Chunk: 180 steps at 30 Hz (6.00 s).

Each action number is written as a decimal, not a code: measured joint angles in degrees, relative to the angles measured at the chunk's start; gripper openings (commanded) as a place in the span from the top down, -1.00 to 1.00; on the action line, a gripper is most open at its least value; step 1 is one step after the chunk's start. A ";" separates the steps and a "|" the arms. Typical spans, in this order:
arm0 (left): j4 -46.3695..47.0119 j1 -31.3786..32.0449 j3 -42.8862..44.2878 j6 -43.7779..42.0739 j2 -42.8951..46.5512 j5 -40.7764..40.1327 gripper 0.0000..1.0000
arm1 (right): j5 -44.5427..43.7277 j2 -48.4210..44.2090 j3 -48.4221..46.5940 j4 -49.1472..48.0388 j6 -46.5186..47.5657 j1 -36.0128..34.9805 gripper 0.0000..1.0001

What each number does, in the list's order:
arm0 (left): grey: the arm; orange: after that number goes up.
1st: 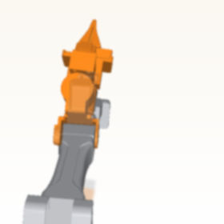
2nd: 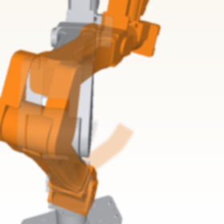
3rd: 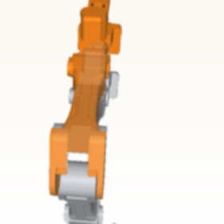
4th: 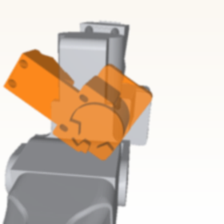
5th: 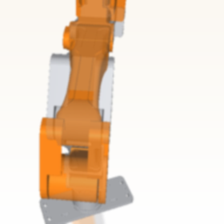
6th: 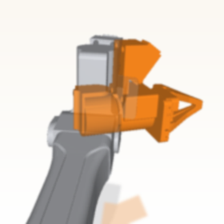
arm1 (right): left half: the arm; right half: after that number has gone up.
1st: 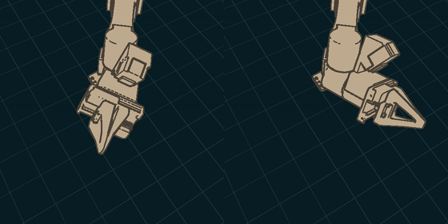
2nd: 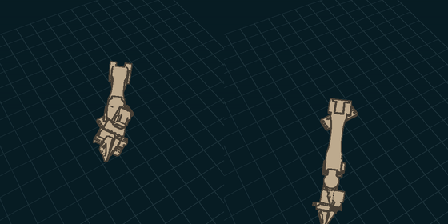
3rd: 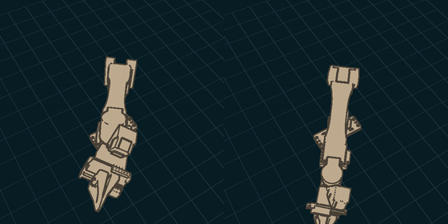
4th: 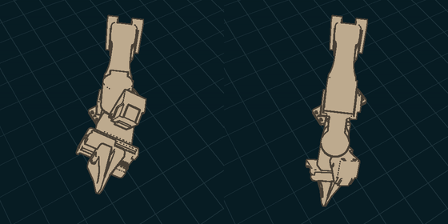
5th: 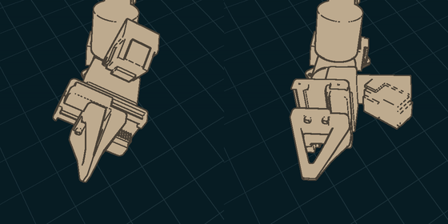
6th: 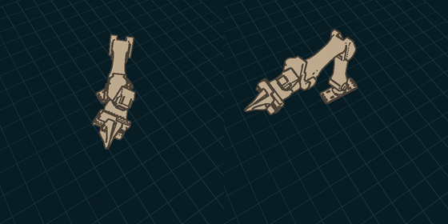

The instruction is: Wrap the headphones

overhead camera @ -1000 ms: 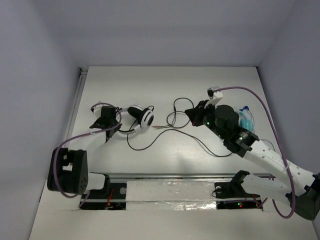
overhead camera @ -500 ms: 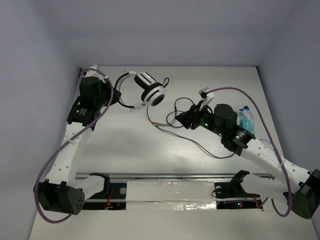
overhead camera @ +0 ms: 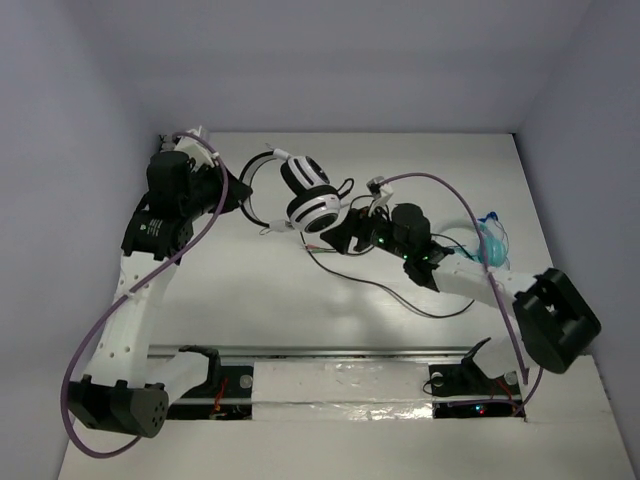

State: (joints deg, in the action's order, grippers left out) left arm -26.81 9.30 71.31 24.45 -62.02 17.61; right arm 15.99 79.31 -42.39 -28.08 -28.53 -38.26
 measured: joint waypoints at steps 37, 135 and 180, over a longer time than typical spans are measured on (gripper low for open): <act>7.80 -0.04 11.10 10.45 2.05 4.48 1.00 | 5.16 27.08 5.31 -39.45 -14.03 -0.90 1.00; 0.15 38.60 -16.94 -11.02 0.98 -35.08 1.00 | -50.07 -7.89 -33.22 75.82 12.28 -27.56 0.92; 5.16 21.27 -4.17 -5.79 8.98 -9.25 1.00 | -2.71 -0.79 14.58 -16.46 -6.69 -4.44 -0.11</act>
State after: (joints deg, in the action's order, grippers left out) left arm -21.65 30.57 67.13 18.65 -53.04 8.36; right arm 13.28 78.52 -27.81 -44.53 -35.22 -42.70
